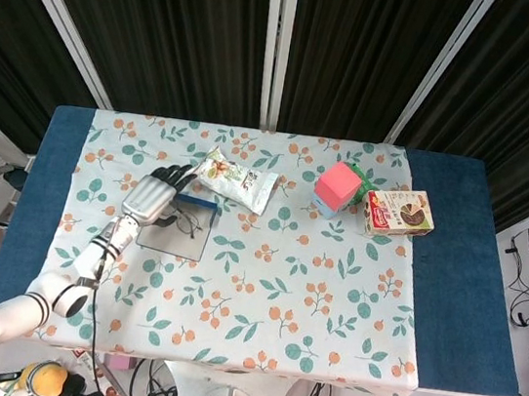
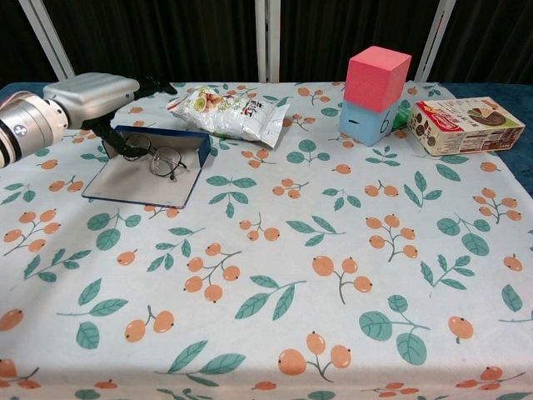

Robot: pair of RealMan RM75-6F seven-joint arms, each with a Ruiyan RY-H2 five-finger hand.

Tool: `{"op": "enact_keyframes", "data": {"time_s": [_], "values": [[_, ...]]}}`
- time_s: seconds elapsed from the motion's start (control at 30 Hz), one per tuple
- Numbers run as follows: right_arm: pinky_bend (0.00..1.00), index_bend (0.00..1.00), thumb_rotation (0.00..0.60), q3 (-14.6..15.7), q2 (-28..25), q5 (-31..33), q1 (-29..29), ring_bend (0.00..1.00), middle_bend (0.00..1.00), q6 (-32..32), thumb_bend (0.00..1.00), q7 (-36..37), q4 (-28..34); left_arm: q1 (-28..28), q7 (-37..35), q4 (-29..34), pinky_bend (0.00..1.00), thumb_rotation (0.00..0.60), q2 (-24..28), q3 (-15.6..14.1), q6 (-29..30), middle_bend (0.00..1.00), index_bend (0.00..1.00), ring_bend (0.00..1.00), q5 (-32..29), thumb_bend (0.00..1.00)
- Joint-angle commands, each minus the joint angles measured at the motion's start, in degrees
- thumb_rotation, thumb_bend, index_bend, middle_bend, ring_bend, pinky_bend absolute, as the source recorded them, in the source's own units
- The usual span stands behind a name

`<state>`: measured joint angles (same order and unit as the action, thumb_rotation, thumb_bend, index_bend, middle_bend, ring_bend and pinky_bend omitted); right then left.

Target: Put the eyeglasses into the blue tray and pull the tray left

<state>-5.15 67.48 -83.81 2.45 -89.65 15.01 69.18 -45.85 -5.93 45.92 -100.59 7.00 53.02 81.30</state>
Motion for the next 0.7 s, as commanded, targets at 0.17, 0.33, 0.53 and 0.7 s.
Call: {"op": "enact_keyframes", "data": {"time_s": [0.17, 0.33, 0.53, 0.7], "values": [[0.00, 0.00, 0.600, -0.1, 0.4, -0.6, -0.1, 0.00, 0.00, -0.7, 0.19, 0.8, -0.6, 0.0, 2.6, 0.7, 0.17, 0.600, -0.6, -0.1, -0.5, 0.00, 0.00, 0.04, -0.6, 0.15], [0.00, 0.00, 0.600, -0.3, 0.2, -0.3, -0.1, 0.00, 0.00, -0.6, 0.19, 1.2, -0.8, -1.1, 2.7, -2.4, 0.17, 0.600, -2.8, 0.8, -1.3, 0.00, 0.00, 0.04, -1.3, 0.15], [0.00, 0.00, 0.600, -0.4, 0.1, 0.2, -0.2, 0.00, 0.00, 0.1, 0.19, 1.8, -1.2, -2.4, 2.0, -5.1, 0.17, 0.600, -4.9, 2.1, -3.0, 0.00, 0.00, 0.04, -2.6, 0.15], [0.00, 0.00, 0.600, -0.4, 0.1, 0.3, -0.3, 0.00, 0.00, 0.6, 0.19, 2.2, -1.5, -3.9, 2.9, -8.3, 0.17, 0.600, -7.0, 3.8, -4.5, 0.00, 0.00, 0.04, -4.3, 0.14]]}}
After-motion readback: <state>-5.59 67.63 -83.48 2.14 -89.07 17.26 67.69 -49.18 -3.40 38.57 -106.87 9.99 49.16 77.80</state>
